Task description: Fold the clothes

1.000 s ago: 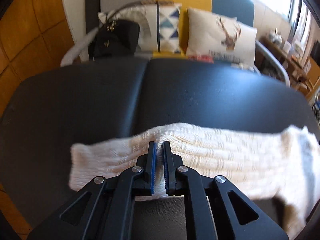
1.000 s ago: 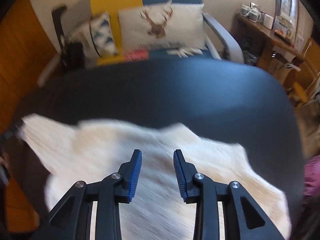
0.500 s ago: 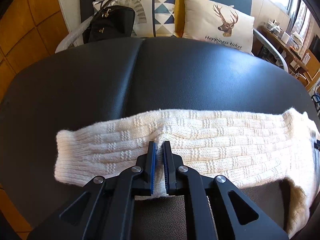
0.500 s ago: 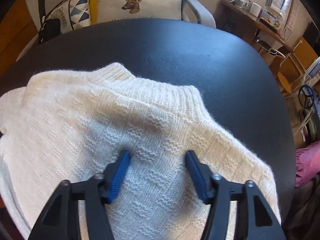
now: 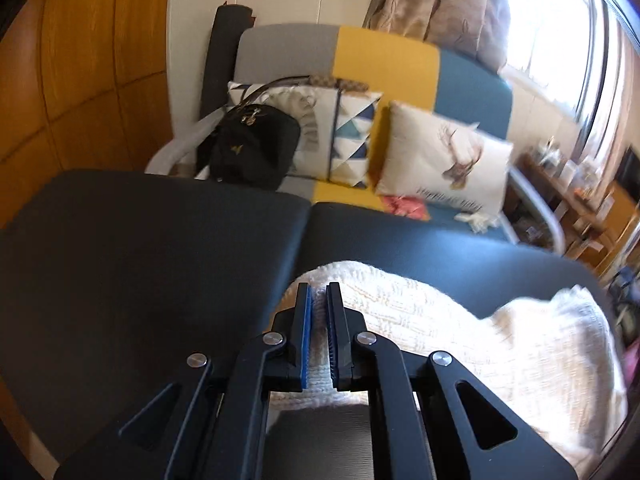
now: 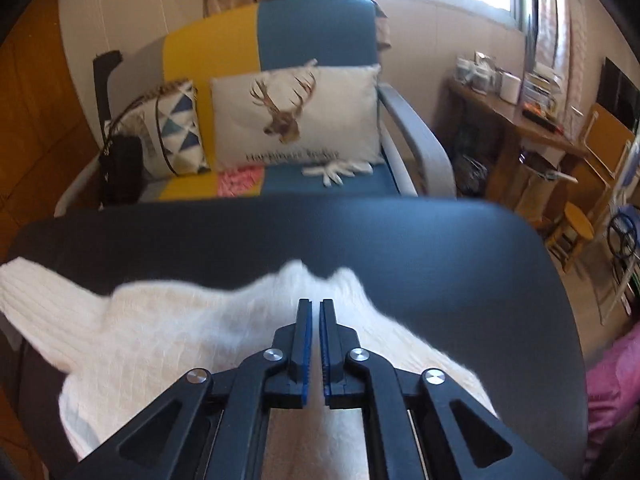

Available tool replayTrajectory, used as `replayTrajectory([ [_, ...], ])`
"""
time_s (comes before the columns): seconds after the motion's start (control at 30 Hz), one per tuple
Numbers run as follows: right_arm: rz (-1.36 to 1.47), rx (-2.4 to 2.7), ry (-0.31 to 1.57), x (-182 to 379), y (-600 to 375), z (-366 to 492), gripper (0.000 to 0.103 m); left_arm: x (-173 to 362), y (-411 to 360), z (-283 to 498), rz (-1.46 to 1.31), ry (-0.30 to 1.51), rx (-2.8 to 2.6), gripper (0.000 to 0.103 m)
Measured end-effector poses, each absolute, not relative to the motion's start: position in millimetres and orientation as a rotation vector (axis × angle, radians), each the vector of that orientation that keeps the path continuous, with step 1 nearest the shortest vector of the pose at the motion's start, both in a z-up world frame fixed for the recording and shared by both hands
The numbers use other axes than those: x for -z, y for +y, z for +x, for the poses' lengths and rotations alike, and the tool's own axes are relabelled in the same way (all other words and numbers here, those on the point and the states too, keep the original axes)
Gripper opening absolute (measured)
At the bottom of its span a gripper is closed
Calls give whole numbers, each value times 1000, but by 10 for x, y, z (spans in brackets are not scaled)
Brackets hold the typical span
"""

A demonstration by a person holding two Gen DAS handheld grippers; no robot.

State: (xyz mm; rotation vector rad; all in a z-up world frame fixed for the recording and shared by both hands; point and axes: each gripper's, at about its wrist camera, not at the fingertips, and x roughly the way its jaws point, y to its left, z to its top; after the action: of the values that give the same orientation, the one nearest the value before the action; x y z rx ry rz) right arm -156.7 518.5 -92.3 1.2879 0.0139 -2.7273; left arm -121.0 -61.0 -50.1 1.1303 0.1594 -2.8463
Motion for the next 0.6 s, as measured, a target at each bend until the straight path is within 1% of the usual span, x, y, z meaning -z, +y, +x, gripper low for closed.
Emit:
replayTrajectory([
  [0.03,1291,2720,42,952,5138,-1674,0,612,-617,-1277,1190,104,2804,6],
  [0.1,1366,2643,74,1242,4959,-1893,0,836,-632,-1405,1305,3,2716,4],
  [0.13,1396,2596,64,1375,4895,-1969,0,963,-659,-1417,1369,19,2687,4],
  [0.2,1432,2493,17,1547,4808,-2028,22,1164,-713,-1377,1471,81,2661,4],
  [0.23,1445,2449,43,1592,4756,-1989,29,1228,-718,-1349,1502,82,2653,4],
  [0.3,1487,2392,175,1690,4662,-1882,31,1357,-725,-1295,1565,84,2637,4],
  [0.37,1574,2341,335,1854,4578,-1756,38,1466,-669,-1274,1646,59,2629,4],
  [0.4,1595,2327,388,1953,4561,-1709,38,1469,-644,-1258,1632,41,2639,4],
  [0.43,1595,2328,428,2041,4555,-1668,42,1460,-637,-1253,1642,38,2650,4],
  [0.47,1573,2345,444,2087,4558,-1636,48,1452,-637,-1250,1653,45,2661,4],
  [0.53,1511,2388,438,2112,4580,-1596,56,1409,-760,-1250,1697,234,2692,7],
  [0.6,1512,2394,387,2129,4609,-1600,57,1344,-894,-1232,1725,429,2727,16],
])
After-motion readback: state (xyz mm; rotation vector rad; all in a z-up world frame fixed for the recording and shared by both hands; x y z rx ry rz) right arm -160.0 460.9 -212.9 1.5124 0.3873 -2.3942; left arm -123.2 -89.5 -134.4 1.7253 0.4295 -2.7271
